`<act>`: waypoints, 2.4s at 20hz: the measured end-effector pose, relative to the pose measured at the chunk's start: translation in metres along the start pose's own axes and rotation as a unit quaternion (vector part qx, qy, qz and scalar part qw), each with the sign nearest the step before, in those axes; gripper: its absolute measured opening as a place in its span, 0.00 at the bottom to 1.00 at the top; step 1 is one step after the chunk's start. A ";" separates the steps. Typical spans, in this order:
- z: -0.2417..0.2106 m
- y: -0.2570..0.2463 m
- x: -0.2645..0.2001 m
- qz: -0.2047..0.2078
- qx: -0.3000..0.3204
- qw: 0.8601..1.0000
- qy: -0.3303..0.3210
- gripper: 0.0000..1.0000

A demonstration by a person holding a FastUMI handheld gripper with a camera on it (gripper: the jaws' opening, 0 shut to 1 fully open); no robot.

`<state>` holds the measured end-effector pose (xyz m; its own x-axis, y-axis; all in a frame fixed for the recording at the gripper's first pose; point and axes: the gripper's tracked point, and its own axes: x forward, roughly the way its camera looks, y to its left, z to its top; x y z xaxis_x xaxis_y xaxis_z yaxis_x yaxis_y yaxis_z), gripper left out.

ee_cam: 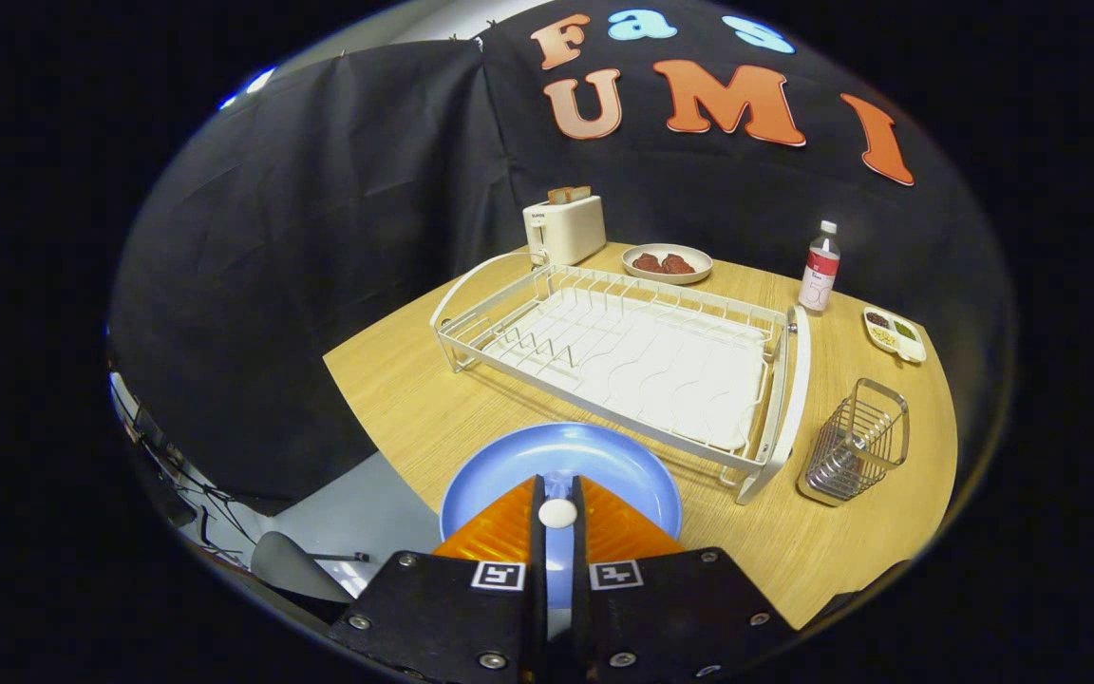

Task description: Take the plate from the dish rack, then take the spoon from the basket and place it into the plate.

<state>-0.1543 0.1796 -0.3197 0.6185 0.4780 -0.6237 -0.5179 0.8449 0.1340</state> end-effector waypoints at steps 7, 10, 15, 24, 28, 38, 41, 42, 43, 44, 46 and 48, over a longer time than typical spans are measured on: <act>-0.033 -0.032 0.004 -0.023 0.012 0.998 0.050 0.19; -0.028 -0.048 -0.001 -0.045 0.023 0.998 0.044 0.29; 0.011 -0.077 -0.024 -0.087 0.039 0.995 -0.008 0.74; 0.131 -0.127 -0.111 -0.168 0.037 0.970 -0.170 0.85; 0.170 -0.158 -0.150 -0.222 0.008 0.944 -0.243 0.88; 0.220 -0.178 -0.224 -0.292 0.014 0.898 -0.330 0.93; 0.234 -0.176 -0.243 -0.299 0.014 0.887 -0.351 0.93; 0.238 -0.174 -0.248 -0.299 0.015 0.885 -0.356 0.93; 0.241 -0.172 -0.251 -0.299 0.016 0.885 -0.356 0.93; 0.245 -0.170 -0.254 -0.299 0.015 0.885 -0.356 0.93; 0.251 -0.168 -0.260 -0.303 0.014 0.883 -0.358 0.96; 0.257 -0.166 -0.264 -0.307 0.013 0.879 -0.364 0.97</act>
<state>-0.0796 -0.0256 0.0208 0.9961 -0.0512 0.0724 0.0538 0.9980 -0.0335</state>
